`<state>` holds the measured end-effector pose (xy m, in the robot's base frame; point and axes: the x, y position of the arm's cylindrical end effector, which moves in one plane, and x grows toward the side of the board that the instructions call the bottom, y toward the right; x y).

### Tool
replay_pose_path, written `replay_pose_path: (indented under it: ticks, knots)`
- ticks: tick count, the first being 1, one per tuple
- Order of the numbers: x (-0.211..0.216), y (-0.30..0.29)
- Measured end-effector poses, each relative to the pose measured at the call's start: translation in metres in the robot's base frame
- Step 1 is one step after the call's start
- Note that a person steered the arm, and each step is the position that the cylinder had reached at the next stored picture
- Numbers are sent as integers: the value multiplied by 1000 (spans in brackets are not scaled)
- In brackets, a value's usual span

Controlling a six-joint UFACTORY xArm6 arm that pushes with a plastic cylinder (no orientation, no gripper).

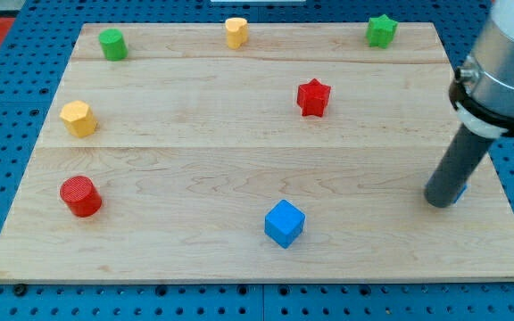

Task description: Place the blue triangle horizontally right to the red star

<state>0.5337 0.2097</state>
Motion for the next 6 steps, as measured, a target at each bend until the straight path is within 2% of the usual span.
replay_pose_path:
  ticks: [1,3,6]
  knots:
    - [7,1]
    - [4,42]
    - [-23,40]
